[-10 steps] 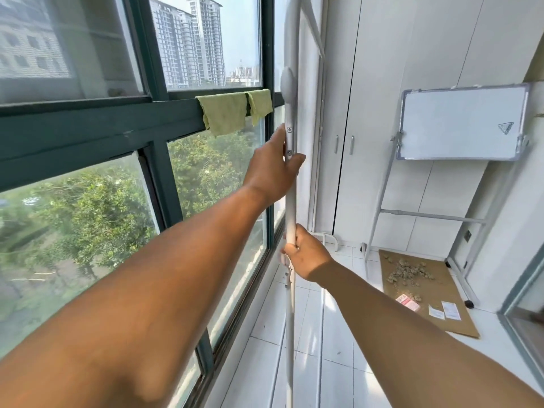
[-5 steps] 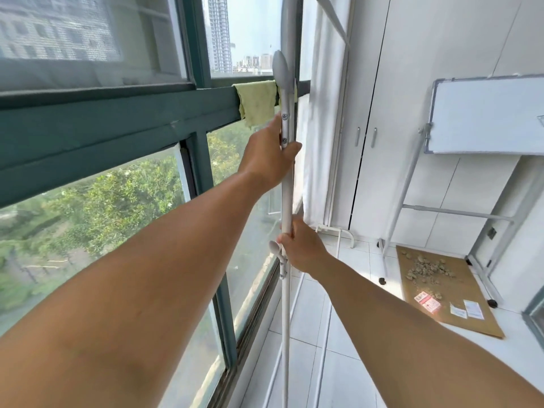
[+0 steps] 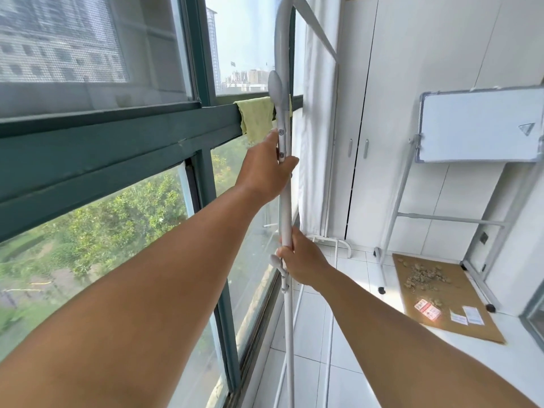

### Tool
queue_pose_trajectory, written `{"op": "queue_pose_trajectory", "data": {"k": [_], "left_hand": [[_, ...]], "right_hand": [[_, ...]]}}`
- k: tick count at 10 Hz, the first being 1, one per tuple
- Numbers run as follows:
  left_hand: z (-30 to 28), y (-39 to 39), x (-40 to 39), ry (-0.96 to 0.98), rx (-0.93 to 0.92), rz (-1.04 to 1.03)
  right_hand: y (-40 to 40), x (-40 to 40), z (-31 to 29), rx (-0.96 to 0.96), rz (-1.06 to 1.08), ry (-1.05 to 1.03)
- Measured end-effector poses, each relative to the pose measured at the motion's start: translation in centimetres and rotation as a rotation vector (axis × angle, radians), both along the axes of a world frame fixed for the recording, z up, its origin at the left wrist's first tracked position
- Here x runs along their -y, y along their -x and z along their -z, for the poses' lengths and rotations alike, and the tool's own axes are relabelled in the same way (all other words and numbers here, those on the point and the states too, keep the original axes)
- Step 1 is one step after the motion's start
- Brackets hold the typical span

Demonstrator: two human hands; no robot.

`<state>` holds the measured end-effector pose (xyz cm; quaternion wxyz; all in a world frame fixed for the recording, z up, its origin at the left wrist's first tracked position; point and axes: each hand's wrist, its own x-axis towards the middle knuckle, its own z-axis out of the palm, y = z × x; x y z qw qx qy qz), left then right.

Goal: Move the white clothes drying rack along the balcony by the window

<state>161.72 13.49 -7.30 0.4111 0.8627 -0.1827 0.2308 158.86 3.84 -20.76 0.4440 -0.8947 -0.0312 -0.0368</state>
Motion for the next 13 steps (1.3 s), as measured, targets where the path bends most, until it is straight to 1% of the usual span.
{"op": "queue_pose_trajectory", "data": {"k": [2,3,5,6,8,9,10,12,13], "left_hand": [[0.2,1.0,1.1,-0.005,-0.031,0.036],[0.4,1.5,2.1,0.037,-0.055,0.025],[0.3,2.6,2.8,0.133,-0.117,0.001],[0.2,3.1,2.6,0.175,-0.156,-0.002],[0.1,3.5,2.8,0.266,-0.237,-0.008],[0.0,3.7,2.8,0.293,-0.259,-0.022],[-0.1,4.3,2.9,0.293,-0.267,-0.046],[-0.4,5.9,3.7,0.283,-0.312,-0.09],[-0.6,6.8,4.2,0.299,-0.304,-0.142]], "right_hand": [[1.0,0.6,0.2,-0.02,0.03,-0.057],[1.4,0.9,0.0,-0.068,0.084,-0.162],[2.4,1.0,0.2,-0.149,0.156,-0.456],[2.6,1.1,0.4,-0.186,0.179,-0.473],[3.4,1.7,0.1,-0.236,0.137,-0.471],[3.9,1.7,-0.4,-0.245,0.107,-0.451],[3.9,1.7,-1.4,-0.258,0.117,-0.477],[3.8,2.6,-3.0,-0.214,0.159,-0.445],[4.6,3.3,-4.0,-0.186,0.174,-0.489]]}}
